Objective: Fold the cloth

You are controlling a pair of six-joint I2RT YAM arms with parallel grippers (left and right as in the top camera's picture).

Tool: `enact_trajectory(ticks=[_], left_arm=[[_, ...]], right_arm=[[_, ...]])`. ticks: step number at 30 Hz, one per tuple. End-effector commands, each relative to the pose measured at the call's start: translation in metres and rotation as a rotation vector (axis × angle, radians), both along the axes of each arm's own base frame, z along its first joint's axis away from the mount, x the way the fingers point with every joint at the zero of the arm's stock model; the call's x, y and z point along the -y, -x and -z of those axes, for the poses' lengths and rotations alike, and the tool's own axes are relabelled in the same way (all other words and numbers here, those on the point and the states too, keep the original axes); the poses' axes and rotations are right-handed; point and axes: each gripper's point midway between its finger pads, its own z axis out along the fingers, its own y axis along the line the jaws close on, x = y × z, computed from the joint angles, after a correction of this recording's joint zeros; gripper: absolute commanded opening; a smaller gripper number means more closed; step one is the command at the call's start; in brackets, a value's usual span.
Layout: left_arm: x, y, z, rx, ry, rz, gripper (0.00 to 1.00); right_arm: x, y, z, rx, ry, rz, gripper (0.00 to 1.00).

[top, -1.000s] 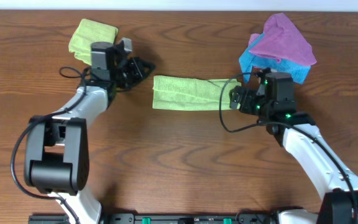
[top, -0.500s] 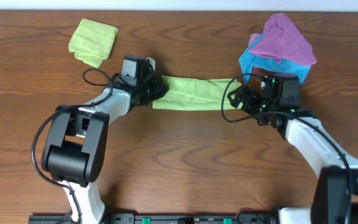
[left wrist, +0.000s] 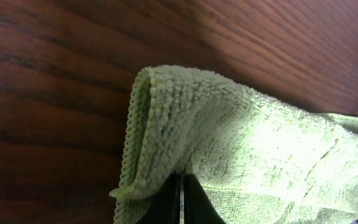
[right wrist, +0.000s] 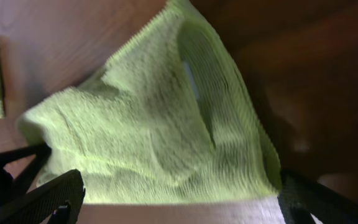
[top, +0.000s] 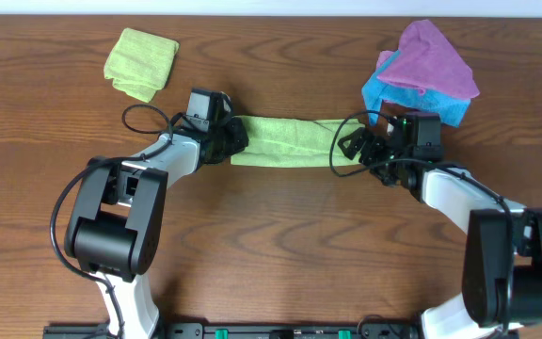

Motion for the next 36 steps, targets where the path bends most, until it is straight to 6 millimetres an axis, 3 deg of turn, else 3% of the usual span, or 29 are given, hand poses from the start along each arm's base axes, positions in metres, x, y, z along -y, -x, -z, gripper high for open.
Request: enact_trajectory(ticks=[1,4,8,9,11,14,20,28,36], left_arm=[[-0.001,0.001,0.007,-0.006,-0.032,0.01,0.06],[-0.002,0.004,0.009,-0.016,-0.041,0.019,0.06],[-0.003,0.006,0.01,-0.023,-0.048,0.028,0.06],[-0.003,0.006,0.01,-0.024,-0.048,0.028,0.06],[-0.002,0.007,0.01,-0.028,-0.044,0.03,0.06],[-0.001,0.008,0.01,-0.029,-0.038,0.034,0.06],[0.002,0.005,0.005,-0.02,-0.023,0.042,0.06],[0.005,-0.008,-0.007,0.018,-0.016,0.04,0.06],[0.004,-0.009,-0.007,0.02,-0.019,0.041,0.06]], right_arm=[[0.001,0.0,0.02,-0.036,0.0,0.012,0.99],[-0.001,-0.005,0.032,-0.029,0.009,0.01,0.94],[-0.012,-0.015,0.051,0.009,0.022,-0.013,0.72],[-0.014,-0.02,0.053,0.035,0.033,-0.013,0.59],[-0.017,-0.032,0.048,0.118,0.067,-0.042,0.25],[-0.02,-0.043,0.037,0.203,0.087,-0.065,0.01],[-0.034,-0.046,0.004,0.302,0.064,-0.158,0.01],[-0.059,-0.039,-0.073,0.474,0.086,-0.248,0.01],[-0.103,-0.022,-0.081,0.502,0.071,-0.345,0.01]])
